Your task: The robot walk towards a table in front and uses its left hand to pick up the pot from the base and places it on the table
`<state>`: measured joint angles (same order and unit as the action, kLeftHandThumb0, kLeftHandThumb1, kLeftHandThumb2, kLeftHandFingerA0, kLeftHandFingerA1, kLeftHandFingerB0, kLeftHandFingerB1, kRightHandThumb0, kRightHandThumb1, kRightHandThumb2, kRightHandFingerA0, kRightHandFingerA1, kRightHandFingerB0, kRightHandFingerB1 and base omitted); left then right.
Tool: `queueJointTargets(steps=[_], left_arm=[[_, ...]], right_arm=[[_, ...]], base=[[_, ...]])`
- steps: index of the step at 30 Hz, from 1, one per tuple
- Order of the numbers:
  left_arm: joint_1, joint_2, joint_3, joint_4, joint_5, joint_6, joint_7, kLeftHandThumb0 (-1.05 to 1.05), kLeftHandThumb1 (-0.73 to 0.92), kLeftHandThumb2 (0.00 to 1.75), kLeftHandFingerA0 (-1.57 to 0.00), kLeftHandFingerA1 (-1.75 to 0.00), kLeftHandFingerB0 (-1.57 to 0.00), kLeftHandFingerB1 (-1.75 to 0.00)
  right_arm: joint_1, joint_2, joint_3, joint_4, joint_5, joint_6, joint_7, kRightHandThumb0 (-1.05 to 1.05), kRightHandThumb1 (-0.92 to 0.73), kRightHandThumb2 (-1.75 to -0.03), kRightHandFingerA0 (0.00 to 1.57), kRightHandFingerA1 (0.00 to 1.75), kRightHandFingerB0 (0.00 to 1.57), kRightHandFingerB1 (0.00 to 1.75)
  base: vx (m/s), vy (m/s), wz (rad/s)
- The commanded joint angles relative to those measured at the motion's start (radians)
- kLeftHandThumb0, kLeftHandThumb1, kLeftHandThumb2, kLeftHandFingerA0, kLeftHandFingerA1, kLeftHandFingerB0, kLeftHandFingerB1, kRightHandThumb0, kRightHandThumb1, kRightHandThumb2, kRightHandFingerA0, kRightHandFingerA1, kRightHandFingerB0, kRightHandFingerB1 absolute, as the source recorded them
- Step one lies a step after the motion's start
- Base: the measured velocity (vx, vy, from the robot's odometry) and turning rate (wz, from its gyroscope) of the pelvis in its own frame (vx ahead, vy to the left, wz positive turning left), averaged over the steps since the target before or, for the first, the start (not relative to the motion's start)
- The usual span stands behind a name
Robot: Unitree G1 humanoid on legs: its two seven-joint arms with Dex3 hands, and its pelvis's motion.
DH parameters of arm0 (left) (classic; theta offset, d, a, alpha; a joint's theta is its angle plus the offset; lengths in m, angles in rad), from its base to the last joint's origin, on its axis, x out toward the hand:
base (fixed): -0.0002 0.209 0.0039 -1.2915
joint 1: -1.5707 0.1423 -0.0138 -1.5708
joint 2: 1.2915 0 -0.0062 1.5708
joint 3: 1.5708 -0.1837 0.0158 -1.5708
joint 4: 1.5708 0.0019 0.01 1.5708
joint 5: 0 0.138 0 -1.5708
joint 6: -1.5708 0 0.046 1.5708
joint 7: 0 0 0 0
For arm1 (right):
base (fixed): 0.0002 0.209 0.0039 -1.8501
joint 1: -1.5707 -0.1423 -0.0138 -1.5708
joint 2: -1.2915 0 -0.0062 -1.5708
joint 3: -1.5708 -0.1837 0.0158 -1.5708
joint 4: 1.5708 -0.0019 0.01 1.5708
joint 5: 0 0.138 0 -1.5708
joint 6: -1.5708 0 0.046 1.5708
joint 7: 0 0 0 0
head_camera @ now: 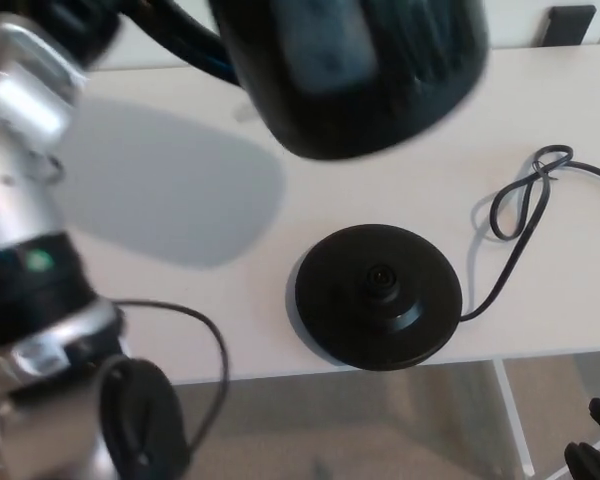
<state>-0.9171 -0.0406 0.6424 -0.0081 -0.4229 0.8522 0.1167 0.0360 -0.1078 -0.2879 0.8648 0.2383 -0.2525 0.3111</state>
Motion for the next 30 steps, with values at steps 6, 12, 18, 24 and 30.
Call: queueJointTargets(steps=[6, 12, 18, 24, 30], left_arm=[[0.191, 0.247, -0.153, -0.026, 0.055, -0.232, -0.178, -0.19, 0.74, 0.64, -0.69, -1.59, -0.62, -1.33], [0.33, 0.37, -0.3, 0.064, 0.255, -0.524, -0.218, -0.28, 0.75, 0.63, -0.72, -1.59, -0.64, -1.29], [0.433, 0.475, -0.459, 0.137, 0.492, -0.731, -0.086, -0.29, 0.82, 0.64, -0.77, -1.53, -0.7, -1.15], [0.489, 0.537, -0.573, 0.2, 0.627, -0.882, 0.017, -0.31, 0.8, 0.64, -0.75, -1.58, -0.68, -1.22], [0.473, 0.556, -0.619, 0.22, 0.658, -0.911, 0.06, -0.28, 0.79, 0.65, -0.69, -1.59, -0.67, -1.2]], right_arm=[[0.005, -0.006, -0.022, 0.022, 0.015, 0.002, -0.007, -0.27, -0.64, -0.64, 0.09, 0.37, 0.19, 0.38], [0.006, -0.008, -0.015, 0.024, 0.008, 0.0, -0.005, -0.3, -0.63, -0.64, 0.08, 0.35, 0.17, 0.38], [0.007, -0.011, -0.019, 0.035, 0.012, -0.005, 0.003, -0.28, -0.64, -0.64, 0.08, 0.35, 0.17, 0.37], [0.014, -0.003, -0.015, 0.024, 0.009, 0.002, -0.008, -0.28, -0.63, -0.66, 0.08, 0.32, 0.15, 0.37], [0.002, -0.007, -0.016, 0.031, 0.011, 0.001, -0.008, -0.26, -0.62, -0.67, 0.07, 0.31, 0.12, 0.36]], base=[[0.0, 0.0, 0.0], [0.0, 0.0, 0.0], [0.0, 0.0, 0.0], [0.0, 0.0, 0.0], [0.0, 0.0, 0.0]])
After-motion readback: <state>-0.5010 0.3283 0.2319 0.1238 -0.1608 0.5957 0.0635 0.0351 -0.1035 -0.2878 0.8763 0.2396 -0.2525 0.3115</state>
